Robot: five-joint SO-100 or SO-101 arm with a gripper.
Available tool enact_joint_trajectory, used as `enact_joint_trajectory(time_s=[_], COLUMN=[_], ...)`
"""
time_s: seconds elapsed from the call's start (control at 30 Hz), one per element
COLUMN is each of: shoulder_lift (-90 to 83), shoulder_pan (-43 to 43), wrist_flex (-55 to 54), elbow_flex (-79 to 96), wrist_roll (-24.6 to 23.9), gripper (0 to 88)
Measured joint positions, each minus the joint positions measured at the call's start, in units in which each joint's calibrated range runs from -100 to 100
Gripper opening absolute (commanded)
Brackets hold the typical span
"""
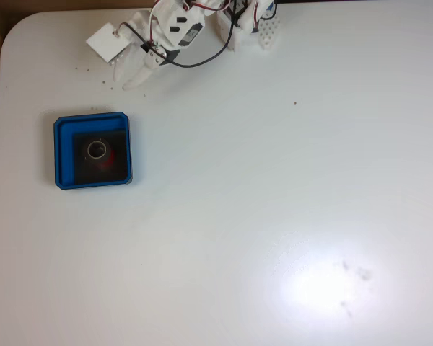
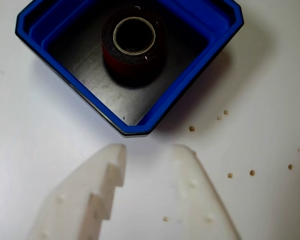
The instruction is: Pick the red roll and drop it in the blue box
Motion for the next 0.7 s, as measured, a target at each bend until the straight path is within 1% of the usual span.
enact_joint_trajectory(time_s=[0.1,0.27,0.53,0.7], shoulder_lift=[-8.9,-21.7,-36.2,-43.4], shoulder_pan=[-2.3,-7.0,-18.1,-22.8], wrist_flex=[-5.7,-8.0,-8.0,-8.0], elbow_flex=[11.2,24.3,37.6,40.4], wrist_roll=[0.2,0.4,0.4,0.4], gripper=[7.2,7.2,7.2,7.2])
